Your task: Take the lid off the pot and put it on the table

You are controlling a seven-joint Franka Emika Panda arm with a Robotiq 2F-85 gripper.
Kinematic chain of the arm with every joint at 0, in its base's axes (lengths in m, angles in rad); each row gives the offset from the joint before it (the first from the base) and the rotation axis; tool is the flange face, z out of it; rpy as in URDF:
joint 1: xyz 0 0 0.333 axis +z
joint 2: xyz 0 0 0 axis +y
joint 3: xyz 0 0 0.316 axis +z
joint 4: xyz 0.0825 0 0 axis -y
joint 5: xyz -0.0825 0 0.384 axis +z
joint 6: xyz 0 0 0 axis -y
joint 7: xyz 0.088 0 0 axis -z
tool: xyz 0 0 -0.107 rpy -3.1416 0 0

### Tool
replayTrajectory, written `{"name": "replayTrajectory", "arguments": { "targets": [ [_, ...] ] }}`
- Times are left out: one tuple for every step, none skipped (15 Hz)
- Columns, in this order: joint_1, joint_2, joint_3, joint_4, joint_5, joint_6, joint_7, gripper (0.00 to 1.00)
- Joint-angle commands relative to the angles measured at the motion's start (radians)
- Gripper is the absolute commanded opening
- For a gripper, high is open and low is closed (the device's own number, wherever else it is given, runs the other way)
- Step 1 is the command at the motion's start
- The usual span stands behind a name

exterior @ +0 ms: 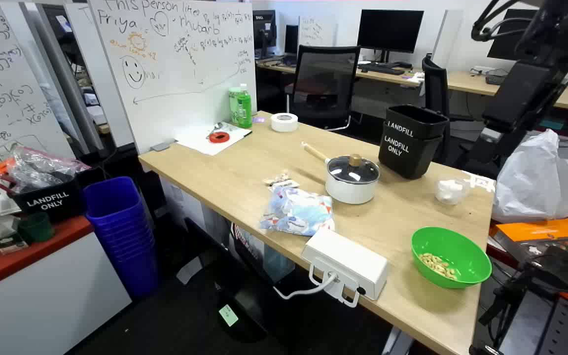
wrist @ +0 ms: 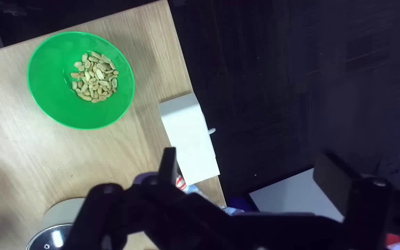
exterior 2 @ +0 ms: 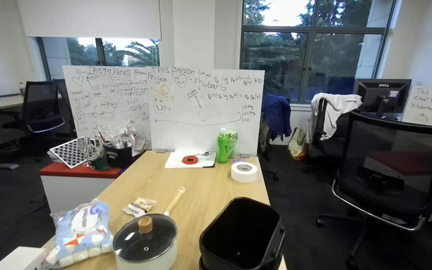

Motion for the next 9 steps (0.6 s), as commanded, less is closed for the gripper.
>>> {"name": "replayTrajectory", "arguments": {
  "targets": [
    [-0.007,-0.001,0.006,0.001,0.004,-0.005,-0.004,1.0],
    [-0.009,0.007,0.009,0.006,0.003,-0.002,0.001,1.0],
    [-0.008,0.019,0.008,0.016,0.006,-0.002,0.002,1.0],
    [-0.008,0.031,0.008,0.026,0.008,-0.001,0.002,1.0],
    [-0.007,0.047,0.007,0.037,0.011,0.001,0.0,1.0],
    [-0.01,0.067,0.008,0.051,0.011,0.005,0.004,1.0],
    [-0.011,0.086,0.008,0.062,0.011,0.004,0.006,1.0],
    [-0.013,0.105,0.009,0.072,0.01,0.006,0.009,1.0],
    [-0.016,0.131,0.011,0.085,0.01,0.003,0.016,1.0]
  ]
}}
